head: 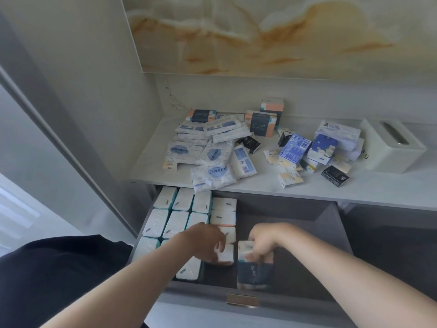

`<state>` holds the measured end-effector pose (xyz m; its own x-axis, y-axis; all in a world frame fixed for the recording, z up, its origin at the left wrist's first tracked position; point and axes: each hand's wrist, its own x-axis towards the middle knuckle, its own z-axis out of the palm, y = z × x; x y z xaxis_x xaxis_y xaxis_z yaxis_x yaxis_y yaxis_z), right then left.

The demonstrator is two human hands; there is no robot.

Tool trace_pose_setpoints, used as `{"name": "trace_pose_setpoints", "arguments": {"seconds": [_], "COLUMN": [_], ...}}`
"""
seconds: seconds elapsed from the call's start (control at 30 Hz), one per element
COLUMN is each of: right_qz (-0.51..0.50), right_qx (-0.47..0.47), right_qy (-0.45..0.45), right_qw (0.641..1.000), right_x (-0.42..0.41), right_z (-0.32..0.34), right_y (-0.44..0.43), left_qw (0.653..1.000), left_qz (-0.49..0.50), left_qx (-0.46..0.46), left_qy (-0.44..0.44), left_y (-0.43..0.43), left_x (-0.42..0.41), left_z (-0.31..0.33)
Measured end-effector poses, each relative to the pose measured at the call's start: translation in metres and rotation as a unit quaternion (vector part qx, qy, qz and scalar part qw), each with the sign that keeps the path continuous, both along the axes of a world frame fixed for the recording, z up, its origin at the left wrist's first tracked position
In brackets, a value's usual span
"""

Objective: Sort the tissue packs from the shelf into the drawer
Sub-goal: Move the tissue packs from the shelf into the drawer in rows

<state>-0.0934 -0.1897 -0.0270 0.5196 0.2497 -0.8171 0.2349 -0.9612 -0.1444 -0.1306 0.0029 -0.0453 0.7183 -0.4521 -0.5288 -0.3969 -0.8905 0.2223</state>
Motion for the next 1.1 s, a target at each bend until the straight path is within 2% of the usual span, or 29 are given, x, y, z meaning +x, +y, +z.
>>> {"name": "trace_pose_setpoints", "arguments": {"seconds": [0.1, 0.23, 0.43, 0.63, 0.77, 0.9, 1.1], "right_qz": [-0.051, -0.083, -0.175, -0.303, -0.311, -0.263, -0.21], "right_qx": [0.008, 0.019, 0.027, 0.125, 0.142, 0.139, 0.144], "right_qy": [0.002, 0.023, 0.102, 0.147, 0.193, 0.208, 0.176], "right_qw": [0.999, 0.996, 0.979, 0.933, 0.92, 0.932, 0.951], "right_x": [-0.011, -0.019, -0.028, -0.045, -0.048, -0.044, -0.049], "right_z": [-0.014, -0.021, -0.044, -0.066, -0.072, -0.064, -0.071], "right_y": [0.003, 0.013, 0.028, 0.041, 0.045, 0.045, 0.058], "left_qw": [0.983, 0.965, 0.964, 0.978, 0.988, 0.984, 0.996], "left_qz": [-0.125, -0.177, -0.13, -0.089, -0.068, -0.099, -0.034], "left_qx": [0.118, 0.142, 0.137, 0.117, 0.079, 0.096, -0.008], "left_qy": [-0.058, -0.135, -0.189, -0.148, -0.112, -0.116, -0.088], "left_y": [0.001, 0.003, 0.004, 0.005, 0.012, 0.019, 0.027], "left_x": [-0.003, 0.006, 0.009, 0.02, 0.027, 0.024, 0.021], "left_z": [-0.019, -0.029, -0.046, -0.044, -0.04, -0.039, -0.043]}}
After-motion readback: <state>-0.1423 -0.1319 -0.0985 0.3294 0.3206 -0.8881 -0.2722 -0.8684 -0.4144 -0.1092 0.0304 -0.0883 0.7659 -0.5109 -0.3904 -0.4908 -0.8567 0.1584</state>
